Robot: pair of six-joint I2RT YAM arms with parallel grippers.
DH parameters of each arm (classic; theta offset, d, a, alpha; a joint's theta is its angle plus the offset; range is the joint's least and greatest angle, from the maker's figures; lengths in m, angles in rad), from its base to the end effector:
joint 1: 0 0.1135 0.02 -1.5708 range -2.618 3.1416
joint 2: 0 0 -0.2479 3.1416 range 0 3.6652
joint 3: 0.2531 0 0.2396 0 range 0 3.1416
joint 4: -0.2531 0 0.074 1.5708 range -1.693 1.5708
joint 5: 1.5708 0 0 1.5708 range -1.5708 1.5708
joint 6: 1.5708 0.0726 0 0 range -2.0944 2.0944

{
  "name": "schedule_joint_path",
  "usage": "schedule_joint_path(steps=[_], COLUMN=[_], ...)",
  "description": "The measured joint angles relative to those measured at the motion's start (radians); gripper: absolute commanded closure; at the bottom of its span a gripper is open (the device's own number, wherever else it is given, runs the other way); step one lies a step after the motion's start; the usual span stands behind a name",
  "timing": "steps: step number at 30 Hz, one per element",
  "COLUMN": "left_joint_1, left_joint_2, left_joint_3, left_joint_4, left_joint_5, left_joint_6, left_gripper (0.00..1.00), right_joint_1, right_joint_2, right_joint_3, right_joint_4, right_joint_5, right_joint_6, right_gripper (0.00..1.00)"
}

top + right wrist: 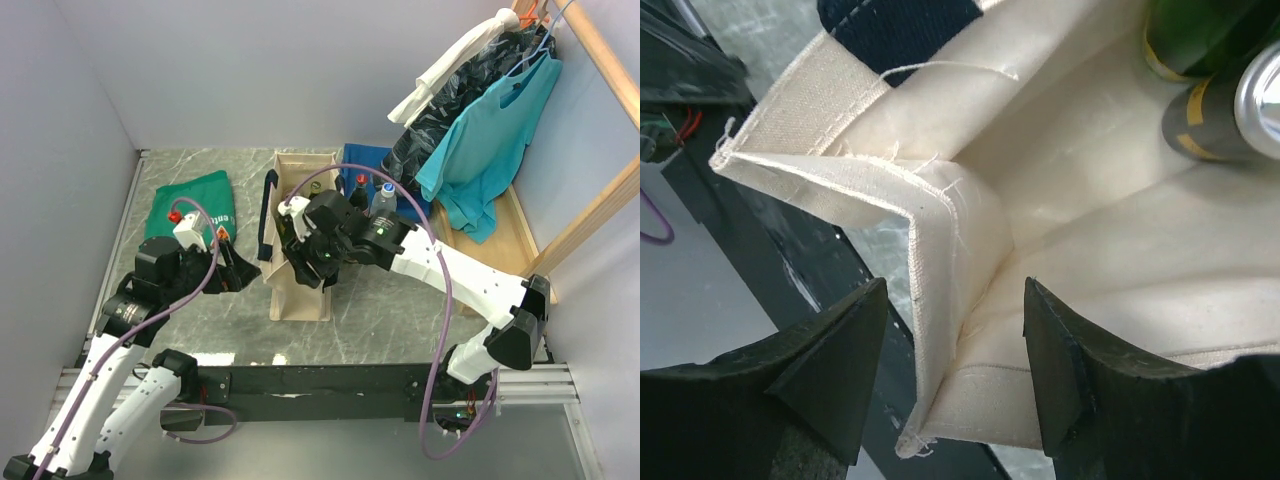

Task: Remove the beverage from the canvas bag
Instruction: Take out the drink from the canvas bag.

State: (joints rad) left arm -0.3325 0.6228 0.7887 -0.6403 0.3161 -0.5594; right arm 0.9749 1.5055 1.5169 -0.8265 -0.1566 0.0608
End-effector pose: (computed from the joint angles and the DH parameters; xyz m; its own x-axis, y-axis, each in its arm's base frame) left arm 0.1483 -0.0751 0.2903 -0.6693 -0.3025 -0.6786 0.2554 0.7641 -0.5924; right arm 0.1787 0.2836 0.3175 -0.4610 -0.5729 -0.6776 -0.8511 0.5016 0.1550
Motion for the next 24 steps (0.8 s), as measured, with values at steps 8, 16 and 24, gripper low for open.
schedule_joint_path(steps=[8,16,24], left_joint_1=[0.000,0.000,-0.003], left_joint_2=[-0.010,0.019,0.142], left_joint_3=[0.137,0.187,0.086], left_joint_4=[-0.022,0.113,0.172], left_joint_5=[0.001,0.029,0.028], left_joint_6=[0.055,0.061,0.034], left_gripper=[0.04,0.04,0.03], right_joint_1=[0.000,0.001,-0.002], right_joint_2=[-0.044,-0.154,-0.142], right_joint_3=[-0.005,-0.004,-0.001], right_joint_4=[-0.011,0.104,0.262], right_joint_5=[0.016,0.149,0.412], right_joint_6=[-0.003,-0.008,-0.028], right_gripper=[0.32,0.27,0.24])
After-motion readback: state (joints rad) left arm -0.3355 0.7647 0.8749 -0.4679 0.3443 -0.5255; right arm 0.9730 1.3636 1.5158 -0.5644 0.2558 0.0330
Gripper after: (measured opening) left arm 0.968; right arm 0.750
